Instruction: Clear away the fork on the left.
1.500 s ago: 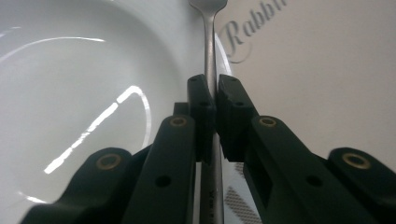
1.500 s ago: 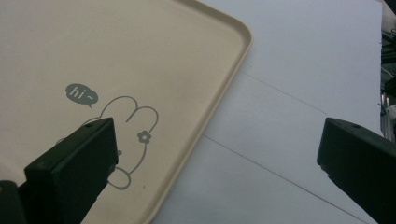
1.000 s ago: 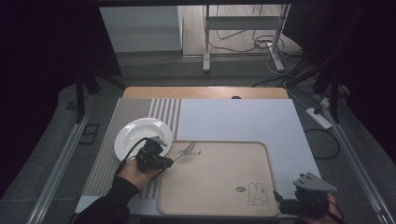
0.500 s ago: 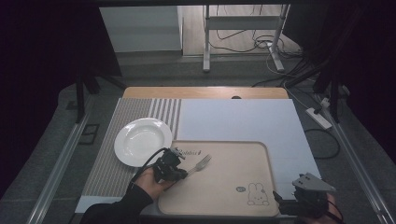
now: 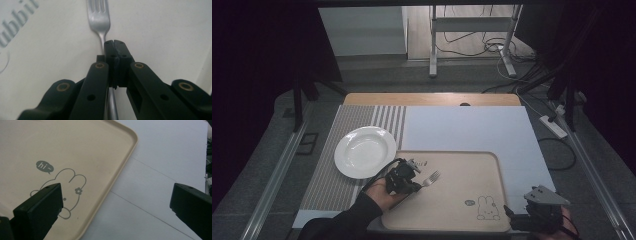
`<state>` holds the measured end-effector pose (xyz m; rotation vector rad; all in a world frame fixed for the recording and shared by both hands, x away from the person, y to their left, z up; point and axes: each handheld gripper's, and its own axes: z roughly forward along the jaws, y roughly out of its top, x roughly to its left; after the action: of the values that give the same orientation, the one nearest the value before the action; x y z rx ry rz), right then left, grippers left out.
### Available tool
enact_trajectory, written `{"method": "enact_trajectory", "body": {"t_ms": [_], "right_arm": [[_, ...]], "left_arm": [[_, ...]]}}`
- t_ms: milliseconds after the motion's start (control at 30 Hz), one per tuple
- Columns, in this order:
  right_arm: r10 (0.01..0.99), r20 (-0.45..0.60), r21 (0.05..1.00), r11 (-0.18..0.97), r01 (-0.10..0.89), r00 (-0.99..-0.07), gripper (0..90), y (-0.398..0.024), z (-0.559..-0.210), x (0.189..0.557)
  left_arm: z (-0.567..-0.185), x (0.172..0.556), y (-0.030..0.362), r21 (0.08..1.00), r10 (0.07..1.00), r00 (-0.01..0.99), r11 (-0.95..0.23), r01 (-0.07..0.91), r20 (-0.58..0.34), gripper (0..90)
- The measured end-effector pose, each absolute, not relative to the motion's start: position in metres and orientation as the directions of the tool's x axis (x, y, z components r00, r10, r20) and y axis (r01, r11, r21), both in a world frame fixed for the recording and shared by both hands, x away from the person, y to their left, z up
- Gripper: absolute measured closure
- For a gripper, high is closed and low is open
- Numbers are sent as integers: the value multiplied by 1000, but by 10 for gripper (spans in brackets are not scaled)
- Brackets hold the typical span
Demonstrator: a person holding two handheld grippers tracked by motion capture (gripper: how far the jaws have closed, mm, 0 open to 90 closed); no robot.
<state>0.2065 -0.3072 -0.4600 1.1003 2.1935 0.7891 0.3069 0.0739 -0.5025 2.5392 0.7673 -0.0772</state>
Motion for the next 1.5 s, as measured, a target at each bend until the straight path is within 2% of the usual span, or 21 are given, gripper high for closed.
{"method": "enact_trajectory", "body": {"t_ms": [200, 767, 1033, 1133, 1267, 1367, 1500], "right_arm": [[831, -216, 705, 496, 506, -513, 0, -307, -460, 206], [830, -217, 706, 497, 504, -514, 0, -307, -460, 206], [830, -217, 707, 497, 504, -514, 0, -307, -460, 206], [830, -217, 707, 497, 504, -514, 0, -307, -460, 206], [830, -217, 707, 497, 503, -514, 0, -307, -460, 206], [831, -217, 708, 495, 504, -512, 0, -307, -460, 206], [831, -217, 708, 495, 504, -512, 0, -307, -460, 206]], "left_arm": [[-509, 312, 70, 429, 485, 846, -731, 531, -221, 889], [-507, 330, 111, 398, 628, 768, -678, 618, -123, 888], [-507, 335, 128, 390, 669, 735, -650, 652, -112, 888], [-508, 336, 130, 399, 662, 737, -645, 653, -135, 883], [-501, 334, 132, 454, 653, 741, -618, 641, -157, 794], [-495, 332, 135, 510, 639, 752, -598, 619, -164, 672], [-496, 332, 142, 530, 648, 745, -582, 617, -156, 530]]}}
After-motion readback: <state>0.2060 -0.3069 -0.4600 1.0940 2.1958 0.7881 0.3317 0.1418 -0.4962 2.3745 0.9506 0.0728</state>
